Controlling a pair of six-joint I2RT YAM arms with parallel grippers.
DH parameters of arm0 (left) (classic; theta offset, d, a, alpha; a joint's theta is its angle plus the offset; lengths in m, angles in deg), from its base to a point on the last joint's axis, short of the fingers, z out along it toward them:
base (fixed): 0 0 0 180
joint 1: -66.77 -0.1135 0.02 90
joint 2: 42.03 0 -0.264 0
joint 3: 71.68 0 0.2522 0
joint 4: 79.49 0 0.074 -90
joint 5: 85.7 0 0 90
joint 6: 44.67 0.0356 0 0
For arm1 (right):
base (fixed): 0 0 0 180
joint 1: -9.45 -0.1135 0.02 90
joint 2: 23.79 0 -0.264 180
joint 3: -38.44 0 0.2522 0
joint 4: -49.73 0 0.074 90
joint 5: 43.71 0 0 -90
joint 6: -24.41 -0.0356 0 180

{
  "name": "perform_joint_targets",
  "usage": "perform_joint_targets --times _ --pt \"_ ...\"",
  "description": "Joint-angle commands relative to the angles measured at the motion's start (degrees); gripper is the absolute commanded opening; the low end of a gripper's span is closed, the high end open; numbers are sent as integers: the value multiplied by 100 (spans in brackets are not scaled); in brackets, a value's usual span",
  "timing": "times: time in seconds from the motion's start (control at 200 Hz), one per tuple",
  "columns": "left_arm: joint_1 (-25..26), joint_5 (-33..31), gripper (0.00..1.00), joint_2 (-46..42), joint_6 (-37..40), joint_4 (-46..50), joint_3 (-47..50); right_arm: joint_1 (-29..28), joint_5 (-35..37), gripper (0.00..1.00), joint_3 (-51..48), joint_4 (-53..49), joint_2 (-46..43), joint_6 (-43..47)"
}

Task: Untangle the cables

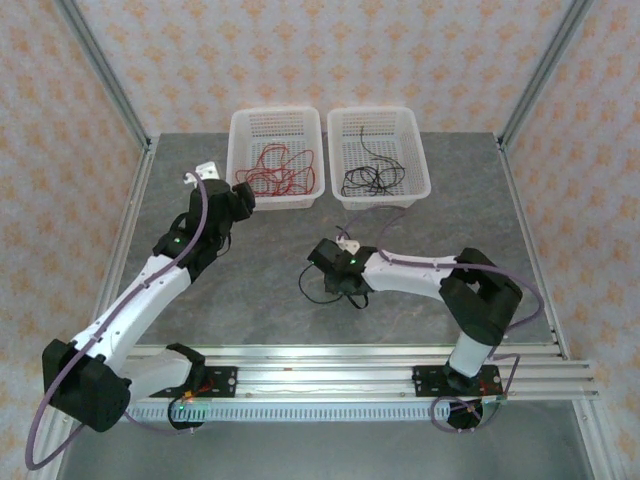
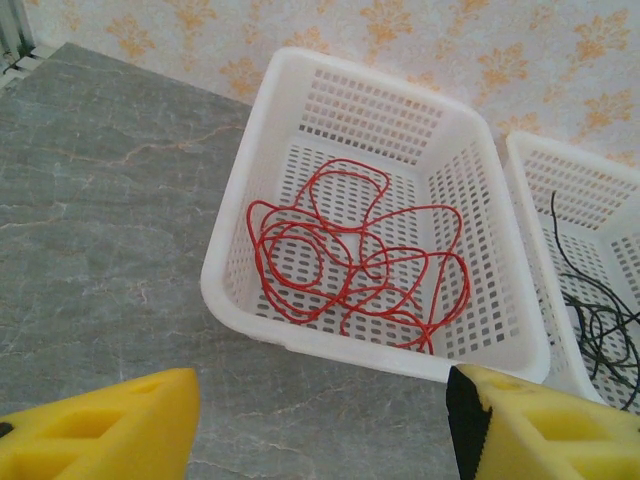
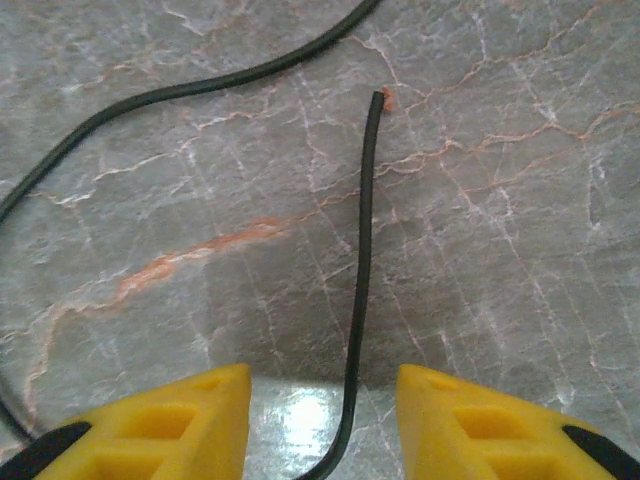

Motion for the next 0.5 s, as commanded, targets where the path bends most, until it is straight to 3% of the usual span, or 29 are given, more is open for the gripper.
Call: perform_joint_targets --times 0.0,0.24,0.496 --pt "7 115 68 -165 -16 83 85 -52 298 41 171 -242 222 -234" --pt "-2 131 68 -251 100 83 166 -62 421 31 153 -212 501 -390" --pt "-20 116 69 -370 172 151 183 -55 369 10 50 -16 635 -429"
